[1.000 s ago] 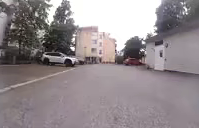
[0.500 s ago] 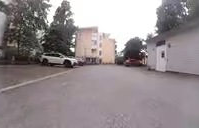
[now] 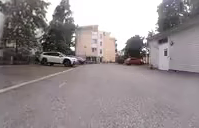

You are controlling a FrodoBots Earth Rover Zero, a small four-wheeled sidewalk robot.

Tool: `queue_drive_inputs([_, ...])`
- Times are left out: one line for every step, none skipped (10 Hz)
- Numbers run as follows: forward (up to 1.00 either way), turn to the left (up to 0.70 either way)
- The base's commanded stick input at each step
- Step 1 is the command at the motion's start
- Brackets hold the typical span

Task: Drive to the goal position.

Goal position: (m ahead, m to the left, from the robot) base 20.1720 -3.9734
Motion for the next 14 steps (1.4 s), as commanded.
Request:
queue_drive_inputs([0.60, 0.00])
queue_drive_inputs([0.60, 0.00])
queue_drive_inputs([0.60, 0.00])
queue_drive_inputs([0.60, 0.00])
queue_drive_inputs([0.60, 0.00])
queue_drive_inputs([0.60, 0.00])
queue_drive_inputs([0.60, 0.00])
queue_drive_inputs([0.60, 0.00])
queue_drive_inputs([0.60, 0.00])
queue_drive_inputs([0.60, 0.00])
queue_drive_inputs([0.60, 0.00])
queue_drive_inputs([0.60, 0.00])
queue_drive_inputs([0.60, 0.00])
queue_drive_inputs([0.60, 0.00])
